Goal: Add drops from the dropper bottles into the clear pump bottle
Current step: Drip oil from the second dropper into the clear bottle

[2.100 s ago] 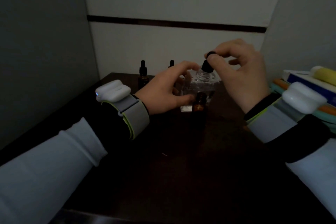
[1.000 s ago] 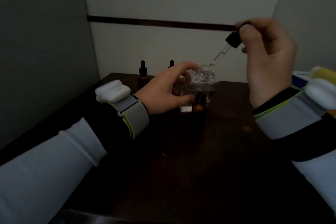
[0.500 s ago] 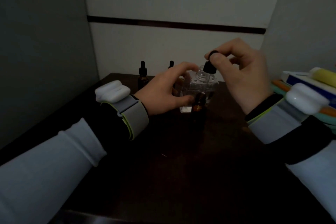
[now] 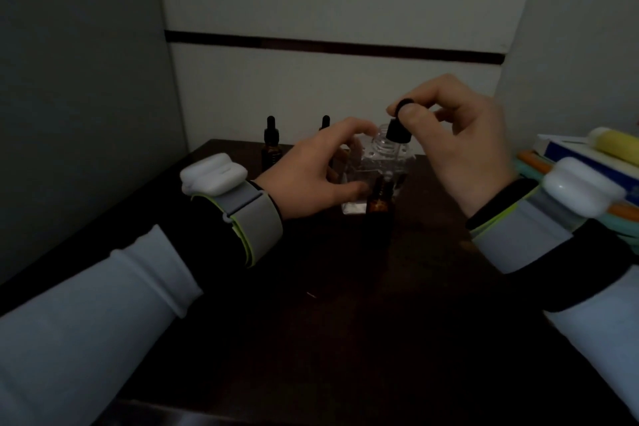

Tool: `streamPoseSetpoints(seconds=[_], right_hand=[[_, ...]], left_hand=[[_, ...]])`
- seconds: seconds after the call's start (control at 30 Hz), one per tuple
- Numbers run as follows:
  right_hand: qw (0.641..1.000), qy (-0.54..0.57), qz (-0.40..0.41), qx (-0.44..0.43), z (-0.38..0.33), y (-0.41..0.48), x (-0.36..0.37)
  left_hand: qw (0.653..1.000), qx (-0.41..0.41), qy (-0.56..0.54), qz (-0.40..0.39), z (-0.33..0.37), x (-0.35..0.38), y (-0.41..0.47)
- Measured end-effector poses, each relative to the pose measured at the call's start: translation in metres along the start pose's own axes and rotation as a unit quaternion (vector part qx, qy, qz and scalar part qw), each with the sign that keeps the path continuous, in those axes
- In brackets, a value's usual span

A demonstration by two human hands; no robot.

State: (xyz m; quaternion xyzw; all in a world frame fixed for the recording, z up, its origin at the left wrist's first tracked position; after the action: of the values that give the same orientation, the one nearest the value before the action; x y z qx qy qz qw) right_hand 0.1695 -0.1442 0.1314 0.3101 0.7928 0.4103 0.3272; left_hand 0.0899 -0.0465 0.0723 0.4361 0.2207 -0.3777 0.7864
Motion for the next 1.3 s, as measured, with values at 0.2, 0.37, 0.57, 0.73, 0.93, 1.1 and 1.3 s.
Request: streamPoseSetpoints(seconds=[0.2, 0.37, 0.57, 0.73, 0.93, 1.1, 1.3], right_hand=[[1.0, 0.001, 0.001, -0.013, -0.003, 0.0, 0.0], [0.994, 0.045, 0.094, -0.033, -0.011, 0.002, -0.024], [0.99, 0.022, 0.139, -0.023, -0.006, 0.003, -0.036], [0.997, -0.063, 0.051, 0.012, 0.014, 0.003, -0.011], [0.997, -0.065, 0.034, 0.018, 0.018, 0.002, -0.006], [0.996, -0.077, 0.03, 0.02, 0.018, 0.002, -0.005], [0.997, -0.067, 0.031, 0.018, 0.016, 0.001, -0.005]], left_hand=[[1.0, -0.002, 0.003, -0.004, -0.001, 0.001, 0.0], [1.0, -0.006, 0.0, -0.007, -0.001, 0.001, -0.001], [1.0, -0.002, -0.003, -0.004, 0.001, 0.001, -0.001], [1.0, 0.003, -0.004, 0.001, 0.002, 0.0, -0.001], [1.0, 0.007, -0.009, 0.001, 0.004, 0.0, -0.001], [1.0, 0.009, -0.004, 0.001, 0.004, 0.0, -0.001], [1.0, 0.009, -0.004, 0.003, 0.005, 0.0, -0.001]])
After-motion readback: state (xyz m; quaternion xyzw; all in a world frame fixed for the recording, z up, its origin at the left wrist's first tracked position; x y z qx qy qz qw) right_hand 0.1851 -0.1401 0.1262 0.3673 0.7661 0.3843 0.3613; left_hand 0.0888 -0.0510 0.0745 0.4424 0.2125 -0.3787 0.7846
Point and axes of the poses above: each hand's wrist, its own y-axis towards the middle knuckle, its own x-axis out of the palm, z = x × y, the point moved 10 cm from there along y, towards the middle knuckle, and after that the axes turned 1 degree about y, right-handed, at the moved point
